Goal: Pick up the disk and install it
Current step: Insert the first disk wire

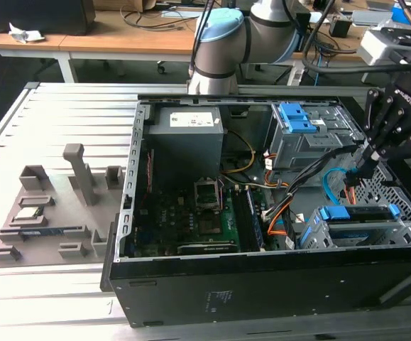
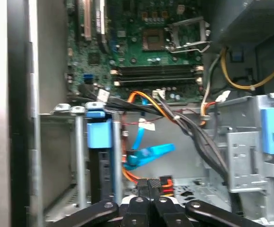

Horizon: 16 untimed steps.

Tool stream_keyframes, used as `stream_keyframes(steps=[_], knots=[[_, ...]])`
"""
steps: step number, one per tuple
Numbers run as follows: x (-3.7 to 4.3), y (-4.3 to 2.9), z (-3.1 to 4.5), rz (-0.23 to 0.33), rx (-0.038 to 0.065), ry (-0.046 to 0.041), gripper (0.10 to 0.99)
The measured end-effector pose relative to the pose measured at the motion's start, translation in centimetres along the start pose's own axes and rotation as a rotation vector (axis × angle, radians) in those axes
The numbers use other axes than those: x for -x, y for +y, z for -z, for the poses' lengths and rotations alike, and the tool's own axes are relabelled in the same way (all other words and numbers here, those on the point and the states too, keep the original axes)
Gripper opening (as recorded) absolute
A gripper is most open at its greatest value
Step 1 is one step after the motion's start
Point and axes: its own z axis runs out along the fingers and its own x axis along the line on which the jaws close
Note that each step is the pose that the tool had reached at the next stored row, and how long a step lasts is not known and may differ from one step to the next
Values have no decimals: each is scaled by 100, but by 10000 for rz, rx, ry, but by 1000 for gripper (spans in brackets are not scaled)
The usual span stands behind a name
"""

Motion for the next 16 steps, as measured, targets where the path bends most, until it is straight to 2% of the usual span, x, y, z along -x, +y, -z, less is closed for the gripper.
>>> stream_keyframes(steps=[1,2,5,7,8,9,11,13,14,16], knots=[[39,-35,-9,0,-1,13,106],[44,-56,-12,-5,-3,73,106],[44,-58,-12,-7,-3,95,114],[44,-58,-11,-7,-4,97,235],[43,-59,-13,-7,-4,102,361],[37,-62,-49,-12,-7,180,361],[8,-65,-73,-12,-8,199,361],[-63,-69,-92,-14,-8,215,361],[-81,-71,-102,-17,-11,290,361],[-83,-70,-102,-20,-13,308,361]])
